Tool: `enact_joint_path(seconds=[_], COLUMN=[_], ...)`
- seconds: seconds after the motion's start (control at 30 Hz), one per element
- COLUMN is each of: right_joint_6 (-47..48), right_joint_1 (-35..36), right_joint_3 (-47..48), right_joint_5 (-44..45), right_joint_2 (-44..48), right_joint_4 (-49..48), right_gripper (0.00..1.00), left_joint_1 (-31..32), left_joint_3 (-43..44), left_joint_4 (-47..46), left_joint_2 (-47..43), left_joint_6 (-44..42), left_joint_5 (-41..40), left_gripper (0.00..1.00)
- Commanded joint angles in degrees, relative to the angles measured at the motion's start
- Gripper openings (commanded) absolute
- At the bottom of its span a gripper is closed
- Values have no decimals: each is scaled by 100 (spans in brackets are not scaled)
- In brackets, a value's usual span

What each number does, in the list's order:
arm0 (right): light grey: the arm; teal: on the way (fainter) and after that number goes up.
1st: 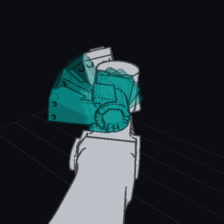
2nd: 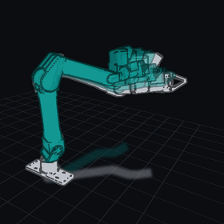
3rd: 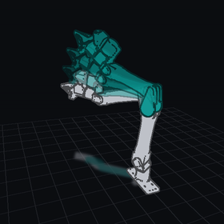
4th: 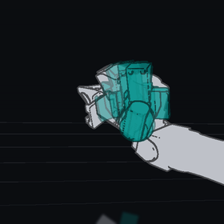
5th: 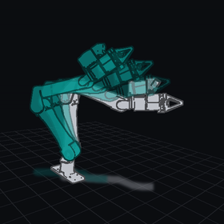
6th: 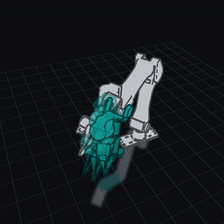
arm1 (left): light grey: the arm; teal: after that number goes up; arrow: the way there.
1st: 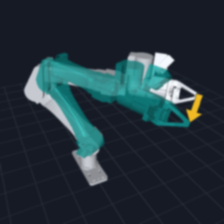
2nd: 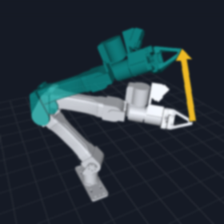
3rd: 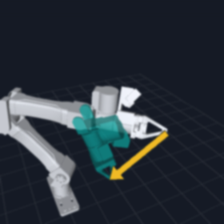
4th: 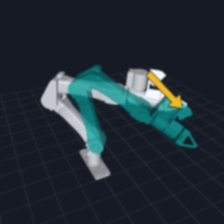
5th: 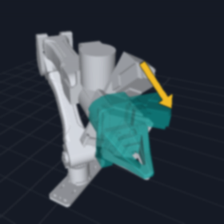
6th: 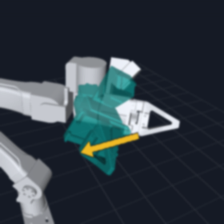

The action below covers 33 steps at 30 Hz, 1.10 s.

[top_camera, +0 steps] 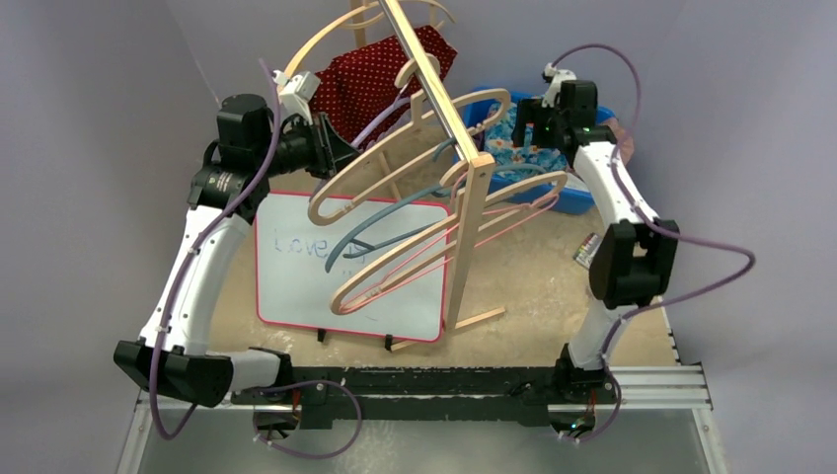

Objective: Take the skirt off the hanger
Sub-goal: Adjust the skirt at the center of the board, then place the hanger at the clothesline.

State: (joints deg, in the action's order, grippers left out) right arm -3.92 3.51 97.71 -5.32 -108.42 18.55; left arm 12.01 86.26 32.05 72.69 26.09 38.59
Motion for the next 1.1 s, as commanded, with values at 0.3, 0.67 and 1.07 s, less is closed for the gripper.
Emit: enact_joint_path(seconds=[0.3,0.67,1.07], right_joint_6=[237,491,509], right_joint_1=[-210,-237,-237], right_joint_3=[-1364,-1502,-1396], right_joint_5=[552,813,664], right_joint_2=[2034,2695,3113], right_joint_4=[-977,-1204,-1155], right_gripper=[98,99,99], left_joint_1=[-41,-59,-85], left_joint_3=[569,892,666], left_joint_4=[-2984,-3950,-2837], left_joint_2=[387,496,-87], left_joint_6=[2347,3247,2539], left_joint_5=[1199,1373,1020], left_gripper=[0,0,0])
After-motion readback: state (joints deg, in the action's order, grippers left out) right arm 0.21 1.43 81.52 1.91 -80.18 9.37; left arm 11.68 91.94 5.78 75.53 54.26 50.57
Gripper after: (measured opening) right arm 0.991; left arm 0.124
